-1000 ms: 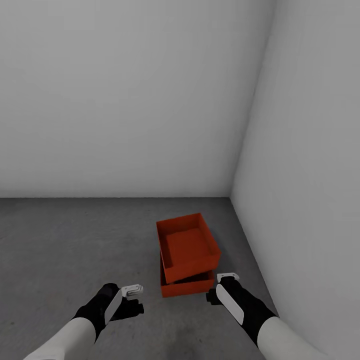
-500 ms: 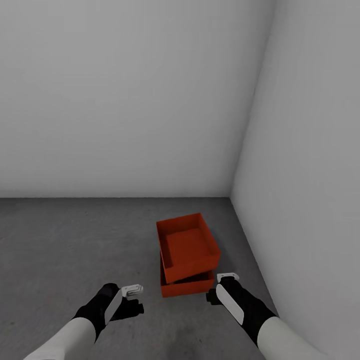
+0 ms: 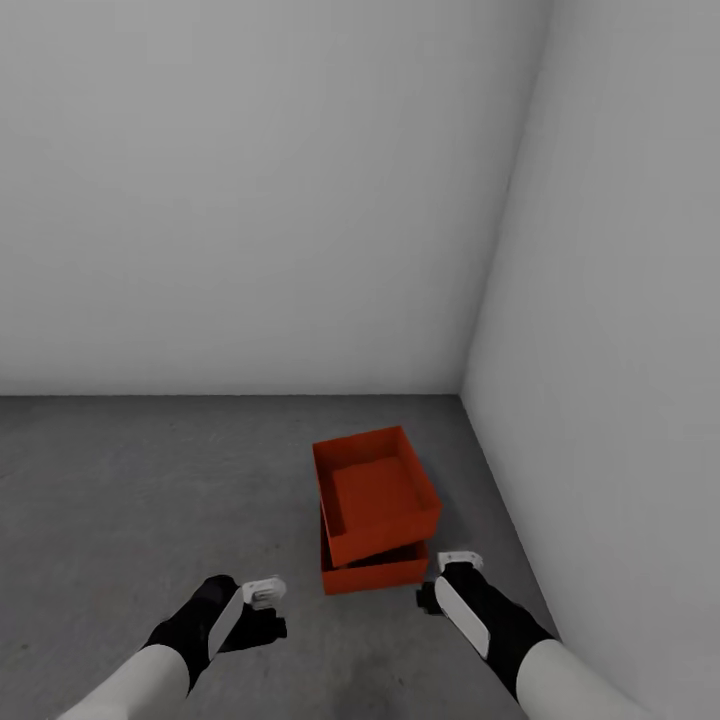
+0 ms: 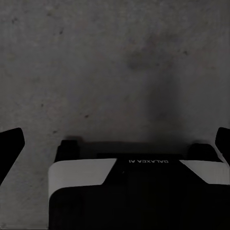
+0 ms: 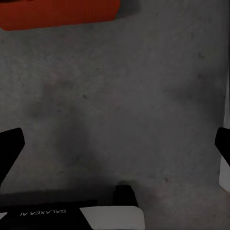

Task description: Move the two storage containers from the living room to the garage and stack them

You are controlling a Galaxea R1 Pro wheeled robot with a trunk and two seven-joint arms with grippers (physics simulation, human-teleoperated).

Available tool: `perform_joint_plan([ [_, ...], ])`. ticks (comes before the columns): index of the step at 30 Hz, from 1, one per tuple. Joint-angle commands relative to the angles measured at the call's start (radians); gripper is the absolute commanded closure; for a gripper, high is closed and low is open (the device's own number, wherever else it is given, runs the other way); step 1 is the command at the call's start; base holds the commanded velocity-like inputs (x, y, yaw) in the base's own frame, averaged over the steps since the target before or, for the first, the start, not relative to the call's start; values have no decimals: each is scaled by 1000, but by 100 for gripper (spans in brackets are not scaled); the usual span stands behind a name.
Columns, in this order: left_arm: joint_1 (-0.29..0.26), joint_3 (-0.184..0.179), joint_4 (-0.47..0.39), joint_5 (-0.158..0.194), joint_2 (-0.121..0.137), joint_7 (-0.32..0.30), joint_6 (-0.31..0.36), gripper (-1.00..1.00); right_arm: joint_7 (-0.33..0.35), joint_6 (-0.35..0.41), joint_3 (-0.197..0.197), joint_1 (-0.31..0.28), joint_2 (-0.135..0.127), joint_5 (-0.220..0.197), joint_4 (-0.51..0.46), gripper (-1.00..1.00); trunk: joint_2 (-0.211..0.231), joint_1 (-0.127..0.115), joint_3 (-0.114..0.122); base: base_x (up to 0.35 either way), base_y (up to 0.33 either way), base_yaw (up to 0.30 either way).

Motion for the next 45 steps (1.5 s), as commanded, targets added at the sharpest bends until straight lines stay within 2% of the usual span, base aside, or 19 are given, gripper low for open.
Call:
perform_joint_plan([
  [1,20,5,-2,2,-1,0,5,-100,-10,-26,6,-1,-1,-10,16,-100,-1,0,-1,0,0,0],
  [5,84,1,-5,1,-1,0,-7,-100,-10,-98,6,0,0,-9,70,-100,-1,0,-1,0,0,0],
  [8,132,1,-5,-1,-1,0,-43,-100,-10,-138,6,-1,2,-9,118,-100,-1,0,-1,0,0,0],
  [15,277,0,-3,-2,0,0,-160,-100,-9,-205,6,6,3,-10,166,-100,-1,0,-1,0,0,0],
  [18,327,0,-1,-4,1,1,-228,-100,-8,-217,7,14,4,-10,259,-100,-1,0,-1,0,0,0],
  [22,349,0,6,-4,1,2,-269,-100,-7,-227,8,17,14,-11,347,-100,-1,0,-1,0,0,0],
  [25,365,0,9,-3,0,3,-288,-100,-7,-254,7,32,43,-11,408,-100,-1,0,-1,0,0,0],
  [28,372,1,10,-3,-1,4,-293,-100,-7,-273,7,42,52,-11,434,-100,-1,0,-1,0,0,0],
  [36,376,5,12,5,1,4,-295,-100,-9,-282,5,46,51,-16,467,-100,-1,0,-1,0,0,0],
  [45,405,5,14,4,1,4,-295,-100,-10,-283,5,46,49,-16,534,-100,-1,0,-1,0,0,0],
])
